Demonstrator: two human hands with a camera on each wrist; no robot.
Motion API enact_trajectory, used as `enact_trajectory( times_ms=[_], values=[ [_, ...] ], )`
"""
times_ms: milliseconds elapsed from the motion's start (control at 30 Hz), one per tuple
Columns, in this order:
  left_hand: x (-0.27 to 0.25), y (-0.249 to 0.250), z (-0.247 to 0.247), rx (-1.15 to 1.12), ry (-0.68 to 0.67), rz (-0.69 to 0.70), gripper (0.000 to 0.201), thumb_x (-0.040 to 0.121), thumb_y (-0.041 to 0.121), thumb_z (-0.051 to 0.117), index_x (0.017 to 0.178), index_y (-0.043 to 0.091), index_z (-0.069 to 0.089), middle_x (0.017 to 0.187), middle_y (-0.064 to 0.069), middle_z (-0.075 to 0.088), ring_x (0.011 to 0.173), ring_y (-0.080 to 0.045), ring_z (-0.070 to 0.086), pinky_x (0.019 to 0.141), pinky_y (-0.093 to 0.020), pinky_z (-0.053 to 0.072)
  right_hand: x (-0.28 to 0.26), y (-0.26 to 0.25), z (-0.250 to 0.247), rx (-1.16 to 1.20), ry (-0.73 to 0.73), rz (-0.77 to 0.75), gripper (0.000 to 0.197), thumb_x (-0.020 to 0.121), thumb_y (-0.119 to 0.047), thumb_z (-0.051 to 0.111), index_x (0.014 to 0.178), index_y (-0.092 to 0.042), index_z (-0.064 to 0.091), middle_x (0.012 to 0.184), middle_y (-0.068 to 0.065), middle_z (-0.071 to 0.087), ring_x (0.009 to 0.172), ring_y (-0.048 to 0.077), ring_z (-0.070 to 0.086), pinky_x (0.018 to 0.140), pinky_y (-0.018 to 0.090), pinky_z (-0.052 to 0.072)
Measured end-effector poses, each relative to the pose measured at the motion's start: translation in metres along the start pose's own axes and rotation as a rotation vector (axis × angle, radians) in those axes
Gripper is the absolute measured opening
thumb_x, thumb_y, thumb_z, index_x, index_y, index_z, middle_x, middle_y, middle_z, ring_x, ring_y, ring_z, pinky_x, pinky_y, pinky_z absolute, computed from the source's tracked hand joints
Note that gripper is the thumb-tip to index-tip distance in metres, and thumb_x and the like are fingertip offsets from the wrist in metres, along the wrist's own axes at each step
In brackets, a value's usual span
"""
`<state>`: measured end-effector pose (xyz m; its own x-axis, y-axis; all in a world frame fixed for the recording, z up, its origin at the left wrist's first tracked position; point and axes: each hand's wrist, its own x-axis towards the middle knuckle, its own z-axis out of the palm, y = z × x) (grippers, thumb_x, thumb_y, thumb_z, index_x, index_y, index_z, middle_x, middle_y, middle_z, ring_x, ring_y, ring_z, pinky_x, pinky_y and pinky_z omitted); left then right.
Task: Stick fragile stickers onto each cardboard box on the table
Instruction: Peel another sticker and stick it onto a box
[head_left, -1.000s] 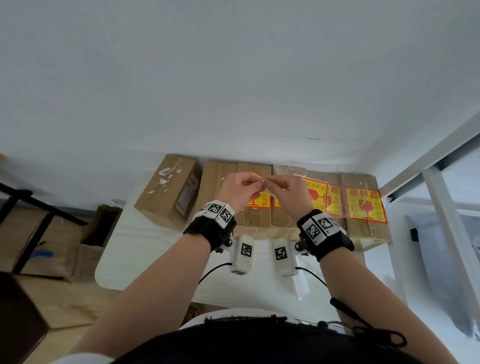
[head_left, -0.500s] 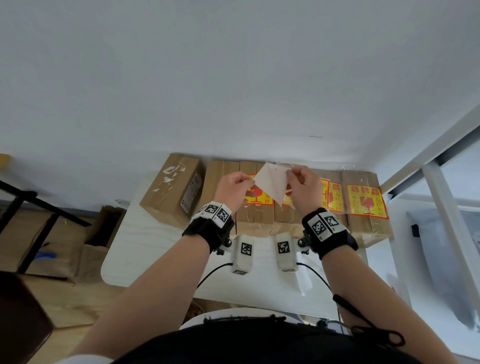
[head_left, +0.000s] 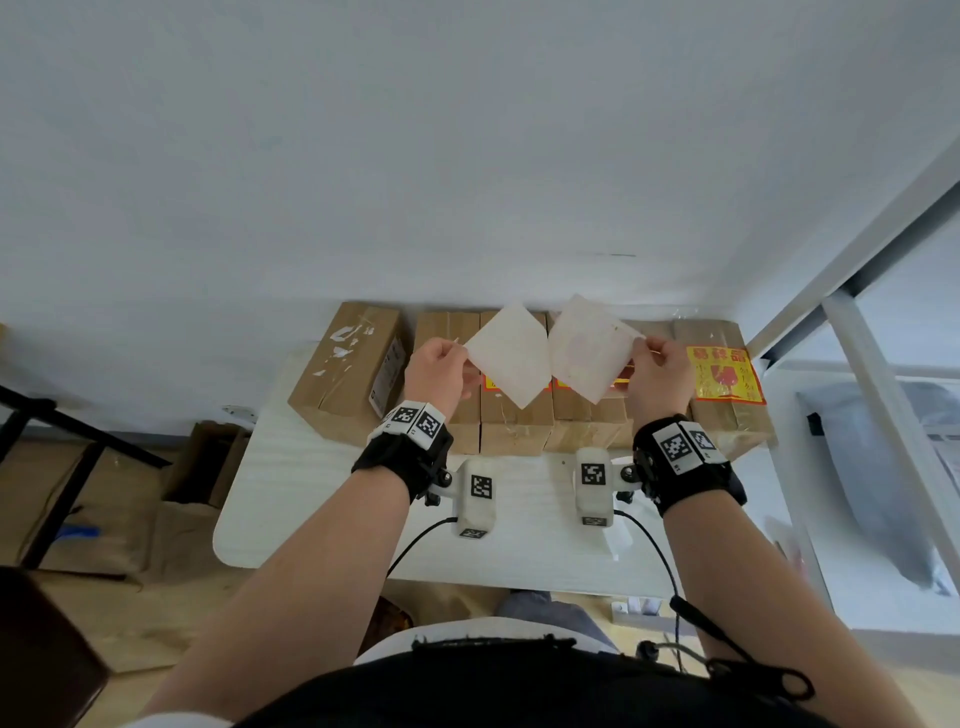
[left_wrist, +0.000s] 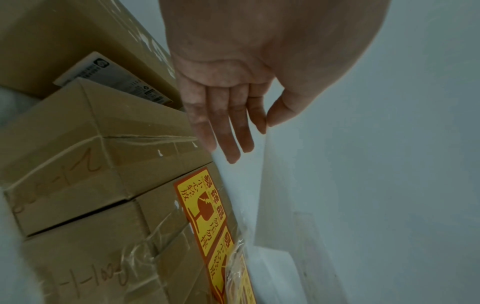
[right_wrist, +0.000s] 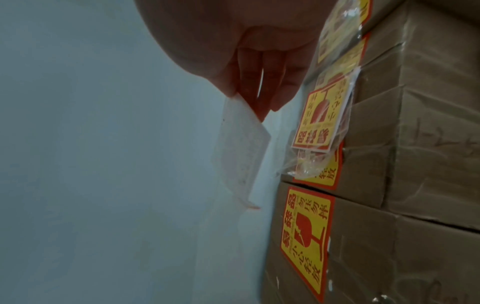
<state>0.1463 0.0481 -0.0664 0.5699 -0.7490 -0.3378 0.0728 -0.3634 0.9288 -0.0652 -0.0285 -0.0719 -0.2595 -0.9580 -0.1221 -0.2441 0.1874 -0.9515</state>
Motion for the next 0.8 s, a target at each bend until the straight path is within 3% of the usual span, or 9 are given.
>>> enact_trajectory(
  times_ms=[100,200,333,433,467,567,667,767,800],
  values=[
    [-0.008,-0.004,-0.006,-0.011,0.049,0.017,0.016,0.095,0.013,0.05,0.081,0.015,0.057,0.087,-0.007,0.074,0.067,-0.017,0.07,0.061,-0.032,0.055,-0.004,0.003,-0.015,0.017,0.108,0.02,0.008,0.098,-0.023,0.053,0.099,-0.018,0.059,0.1,0.009,0.068,0.077,0.026,0.067,0.066,0.045,0.06],
    [-0.02,-0.004,-0.008,-0.02,0.06,0.036,0.017,0.094,0.011,0.05,0.08,0.012,0.06,0.075,-0.005,0.071,0.063,-0.017,0.068,0.058,-0.03,0.053,-0.001,0.016,-0.034,0.036,0.241,0.085,0.009,0.093,-0.032,0.053,0.094,-0.025,0.06,0.1,0.004,0.068,0.087,0.029,0.069,0.075,0.05,0.059],
    [-0.037,-0.007,-0.004,0.016,-0.113,0.038,0.017,0.094,0.008,0.051,0.086,0.004,0.065,0.071,-0.008,0.068,0.058,-0.02,0.064,0.052,-0.027,0.049,-0.008,0.018,-0.052,0.013,0.328,0.076,0.012,0.095,-0.028,0.05,0.096,-0.022,0.061,0.094,-0.001,0.064,0.091,0.032,0.067,0.084,0.047,0.056],
    [-0.049,-0.015,0.013,0.168,-0.263,0.012,0.018,0.094,0.012,0.054,0.091,-0.003,0.065,0.07,-0.007,0.068,0.056,-0.02,0.065,0.049,-0.023,0.049,-0.013,0.019,-0.059,0.0,0.295,0.027,0.022,0.099,-0.024,0.048,0.108,-0.012,0.064,0.097,0.005,0.066,0.085,0.025,0.065,0.071,0.026,0.051],
    [-0.052,-0.02,0.021,0.212,-0.295,-0.009,0.02,0.095,0.013,0.055,0.093,-0.003,0.065,0.07,-0.007,0.069,0.056,-0.02,0.066,0.05,-0.024,0.05,-0.014,0.021,-0.059,0.003,0.264,0.021,0.022,0.1,-0.024,0.048,0.11,-0.012,0.063,0.097,0.009,0.068,0.08,0.023,0.064,0.065,0.025,0.051],
    [-0.058,-0.033,0.047,0.297,-0.345,-0.084,0.016,0.096,0.017,0.056,0.091,0.005,0.063,0.072,-0.005,0.072,0.058,-0.021,0.069,0.051,-0.026,0.052,-0.02,0.024,-0.06,0.011,0.159,0.011,0.015,0.099,-0.024,0.049,0.103,-0.015,0.06,0.085,0.012,0.069,0.06,0.02,0.063,0.062,0.042,0.06],
    [-0.06,-0.04,0.072,0.29,-0.361,-0.199,0.015,0.098,0.02,0.056,0.091,0.008,0.058,0.073,-0.008,0.072,0.057,-0.023,0.068,0.05,-0.026,0.05,-0.026,0.029,-0.068,-0.016,0.032,0.018,0.01,0.1,-0.02,0.049,0.1,-0.016,0.058,0.067,0.003,0.062,0.046,0.013,0.059,0.059,0.043,0.059],
    [-0.061,-0.043,0.096,0.235,-0.431,-0.378,0.025,0.103,0.022,0.051,0.085,0.004,0.052,0.075,-0.011,0.065,0.061,-0.024,0.062,0.058,-0.029,0.049,-0.025,0.037,-0.081,-0.026,-0.038,0.019,0.01,0.1,-0.019,0.05,0.098,-0.014,0.058,0.063,0.003,0.06,0.042,0.013,0.058,0.058,0.045,0.059],
    [-0.061,-0.045,0.103,0.23,-0.423,-0.377,0.025,0.103,0.02,0.049,0.086,0.002,0.052,0.077,-0.012,0.063,0.063,-0.025,0.061,0.061,-0.029,0.05,-0.023,0.04,-0.085,-0.027,-0.041,0.022,0.01,0.099,-0.019,0.051,0.098,-0.013,0.059,0.063,0.004,0.061,0.042,0.014,0.058,0.058,0.047,0.06]
  ],
)
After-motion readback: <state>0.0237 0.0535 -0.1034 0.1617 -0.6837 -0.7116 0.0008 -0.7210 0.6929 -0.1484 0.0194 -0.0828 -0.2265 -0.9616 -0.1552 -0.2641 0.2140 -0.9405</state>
